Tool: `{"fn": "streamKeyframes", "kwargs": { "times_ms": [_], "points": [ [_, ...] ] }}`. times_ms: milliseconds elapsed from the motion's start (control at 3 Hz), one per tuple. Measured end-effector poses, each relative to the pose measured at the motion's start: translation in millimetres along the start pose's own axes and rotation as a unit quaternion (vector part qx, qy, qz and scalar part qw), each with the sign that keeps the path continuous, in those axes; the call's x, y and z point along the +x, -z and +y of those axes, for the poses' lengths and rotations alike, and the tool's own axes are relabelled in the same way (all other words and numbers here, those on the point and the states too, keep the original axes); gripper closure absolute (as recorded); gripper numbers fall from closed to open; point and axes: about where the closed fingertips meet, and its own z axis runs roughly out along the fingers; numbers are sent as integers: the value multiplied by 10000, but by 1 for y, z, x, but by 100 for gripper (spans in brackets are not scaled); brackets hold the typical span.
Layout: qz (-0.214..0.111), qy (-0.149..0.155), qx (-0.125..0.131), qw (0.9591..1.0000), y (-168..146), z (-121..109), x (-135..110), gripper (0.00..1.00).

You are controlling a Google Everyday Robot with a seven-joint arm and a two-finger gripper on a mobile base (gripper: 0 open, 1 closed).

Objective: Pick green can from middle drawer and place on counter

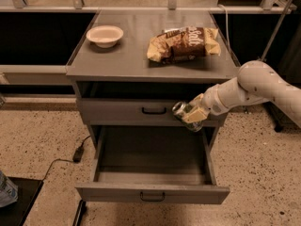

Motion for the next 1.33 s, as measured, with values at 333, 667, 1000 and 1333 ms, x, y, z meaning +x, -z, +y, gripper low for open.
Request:
{"fn": "streamKeyframes", "kwargs": {
  "times_ms": [333, 667, 1000, 1333],
  "points": [
    [77, 180, 176, 9997, 9, 1, -8, 100],
    [600, 186, 927, 9937, 59, 2, 6, 100],
    [1052, 40, 1665, 9804, 133, 30, 12, 100],
    [1056, 227, 1905, 9757, 162, 37, -16, 100]
  ]
}}
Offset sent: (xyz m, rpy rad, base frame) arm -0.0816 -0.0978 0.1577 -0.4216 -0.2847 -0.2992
